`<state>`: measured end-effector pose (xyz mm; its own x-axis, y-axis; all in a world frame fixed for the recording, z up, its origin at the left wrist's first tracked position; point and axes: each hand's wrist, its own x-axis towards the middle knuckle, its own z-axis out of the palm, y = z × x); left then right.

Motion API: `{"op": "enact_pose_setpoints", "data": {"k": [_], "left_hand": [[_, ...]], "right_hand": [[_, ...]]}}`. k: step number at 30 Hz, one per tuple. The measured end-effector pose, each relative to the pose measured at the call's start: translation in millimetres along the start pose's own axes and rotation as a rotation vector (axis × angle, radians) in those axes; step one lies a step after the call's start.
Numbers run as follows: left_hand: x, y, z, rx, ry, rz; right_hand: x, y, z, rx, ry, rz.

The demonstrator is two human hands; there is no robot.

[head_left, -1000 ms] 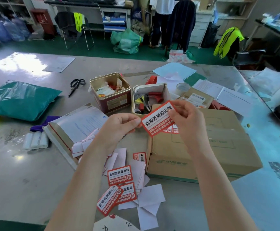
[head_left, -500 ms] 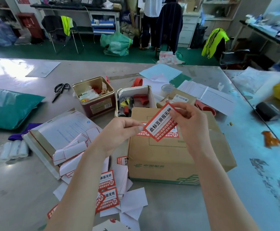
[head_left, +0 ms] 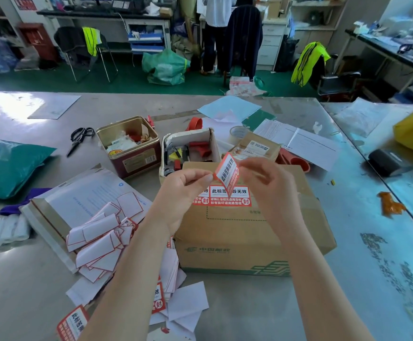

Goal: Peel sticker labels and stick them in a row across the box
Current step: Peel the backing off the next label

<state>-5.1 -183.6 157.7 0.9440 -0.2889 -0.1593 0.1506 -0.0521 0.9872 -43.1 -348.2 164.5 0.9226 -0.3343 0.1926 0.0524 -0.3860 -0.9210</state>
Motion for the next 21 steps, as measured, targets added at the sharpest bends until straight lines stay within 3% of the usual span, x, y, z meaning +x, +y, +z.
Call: {"op": "enact_pose_setpoints", "data": {"k": [5,21], "left_hand": [[-2,6,14,0.074,0.067,0.145],[-2,7,23,0.218,0.154,0.183]], "right_hand": [[-6,-1,9,-0.03,-0.163,-0.099],[-5,1,8,-0.042,-0.046,-0.118]]}}
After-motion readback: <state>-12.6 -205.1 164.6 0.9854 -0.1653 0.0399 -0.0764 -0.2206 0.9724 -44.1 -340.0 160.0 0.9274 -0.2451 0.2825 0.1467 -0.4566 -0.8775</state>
